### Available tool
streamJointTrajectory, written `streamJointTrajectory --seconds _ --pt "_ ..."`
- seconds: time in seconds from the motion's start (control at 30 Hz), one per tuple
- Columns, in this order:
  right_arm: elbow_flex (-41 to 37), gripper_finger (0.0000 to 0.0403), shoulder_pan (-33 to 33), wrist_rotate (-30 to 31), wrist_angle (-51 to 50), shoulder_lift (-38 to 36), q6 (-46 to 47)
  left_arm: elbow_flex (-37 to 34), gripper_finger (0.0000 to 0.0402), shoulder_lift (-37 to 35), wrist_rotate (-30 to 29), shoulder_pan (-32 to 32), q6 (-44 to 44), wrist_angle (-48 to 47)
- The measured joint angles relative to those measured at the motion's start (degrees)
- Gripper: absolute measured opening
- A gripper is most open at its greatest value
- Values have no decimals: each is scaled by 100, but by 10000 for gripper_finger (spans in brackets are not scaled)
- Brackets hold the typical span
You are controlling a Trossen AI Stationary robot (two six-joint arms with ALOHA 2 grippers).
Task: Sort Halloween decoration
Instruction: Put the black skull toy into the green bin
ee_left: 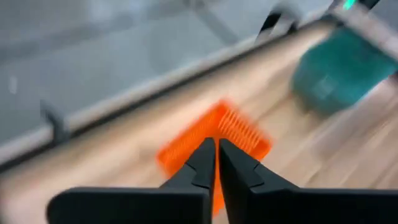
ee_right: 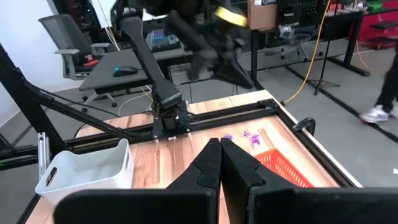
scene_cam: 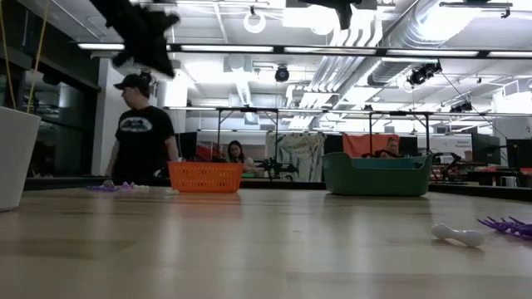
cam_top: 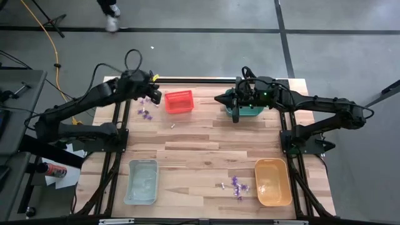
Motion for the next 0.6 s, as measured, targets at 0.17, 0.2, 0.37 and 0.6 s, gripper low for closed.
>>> streamJointTrajectory --seconds 0.17,0.2,0.37,0.6 --pt "0 1 0 2 -173 0 58 -24 61 1026 -148 521 -180 -1430" --pt "0 1 0 2 -216 0 101 -17 73 1196 -385 590 -244 -1608" --pt "0 0 0 2 -420 0 179 -22 128 1900 -405 883 -259 -1974" --pt "0 0 11 5 -643 0 301 -502 177 2163 185 1121 -117 -1638"
